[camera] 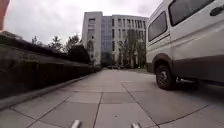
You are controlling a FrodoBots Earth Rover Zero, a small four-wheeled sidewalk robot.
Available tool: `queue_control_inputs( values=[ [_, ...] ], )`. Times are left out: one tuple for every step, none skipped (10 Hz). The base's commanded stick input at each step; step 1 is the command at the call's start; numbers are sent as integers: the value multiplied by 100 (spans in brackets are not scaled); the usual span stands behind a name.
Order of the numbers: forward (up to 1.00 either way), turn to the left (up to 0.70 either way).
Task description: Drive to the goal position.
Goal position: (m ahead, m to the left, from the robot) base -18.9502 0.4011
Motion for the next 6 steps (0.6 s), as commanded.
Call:
queue_control_inputs(
  values=[
    [85,0],
    [85,0],
    [85,0],
    [85,0],
    [85,0],
    [85,0]
  ],
)
